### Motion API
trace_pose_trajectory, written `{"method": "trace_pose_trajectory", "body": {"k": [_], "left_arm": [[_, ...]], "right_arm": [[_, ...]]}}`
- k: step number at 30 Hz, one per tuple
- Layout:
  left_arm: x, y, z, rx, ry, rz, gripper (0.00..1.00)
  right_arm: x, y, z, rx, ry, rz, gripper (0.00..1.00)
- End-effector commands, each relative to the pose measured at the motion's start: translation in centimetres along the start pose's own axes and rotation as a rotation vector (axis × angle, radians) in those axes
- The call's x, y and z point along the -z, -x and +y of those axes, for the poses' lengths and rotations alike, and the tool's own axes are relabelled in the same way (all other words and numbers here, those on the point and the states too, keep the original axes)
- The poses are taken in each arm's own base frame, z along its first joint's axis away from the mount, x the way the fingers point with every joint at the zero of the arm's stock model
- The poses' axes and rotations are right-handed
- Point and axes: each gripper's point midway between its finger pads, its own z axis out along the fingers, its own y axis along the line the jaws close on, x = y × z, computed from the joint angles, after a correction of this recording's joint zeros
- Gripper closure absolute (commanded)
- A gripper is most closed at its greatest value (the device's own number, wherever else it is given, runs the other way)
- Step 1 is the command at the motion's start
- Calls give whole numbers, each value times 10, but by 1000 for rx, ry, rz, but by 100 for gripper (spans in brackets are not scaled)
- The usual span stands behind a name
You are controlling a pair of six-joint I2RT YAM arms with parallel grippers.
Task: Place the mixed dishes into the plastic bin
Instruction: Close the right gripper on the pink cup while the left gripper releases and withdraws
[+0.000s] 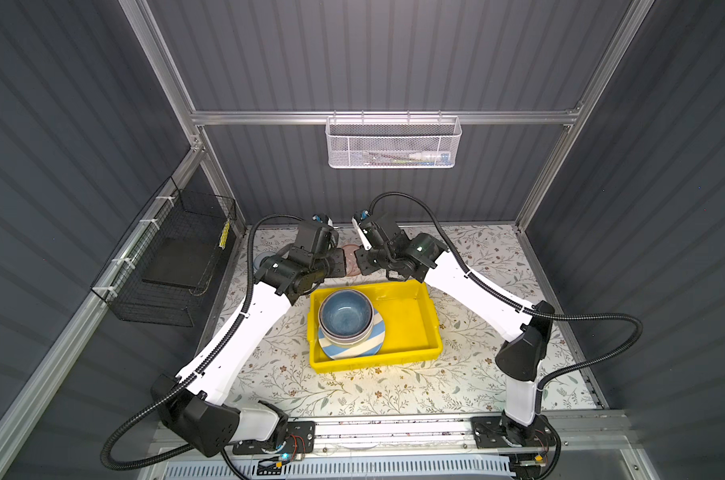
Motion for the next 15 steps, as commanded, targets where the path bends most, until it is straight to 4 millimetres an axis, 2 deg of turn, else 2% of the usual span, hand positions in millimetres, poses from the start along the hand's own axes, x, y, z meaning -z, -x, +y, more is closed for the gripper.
{"method": "trace_pose_trajectory", "body": {"k": [1, 5, 10, 15], "left_arm": [[23, 9, -16, -41, -82, -16, 75], [32, 7, -19, -73, -101, 7, 67], [43, 9, -20, -71, -114, -16, 64], [59, 15, -4, -48, -43, -80, 52]], "right_arm": [[22, 17, -5, -21, 17, -70, 98], [26, 15, -10, -33, 17, -76, 100], [32, 15, -19, -60, 18, -88, 100], [43, 9, -39, -49, -34, -83, 100]]}}
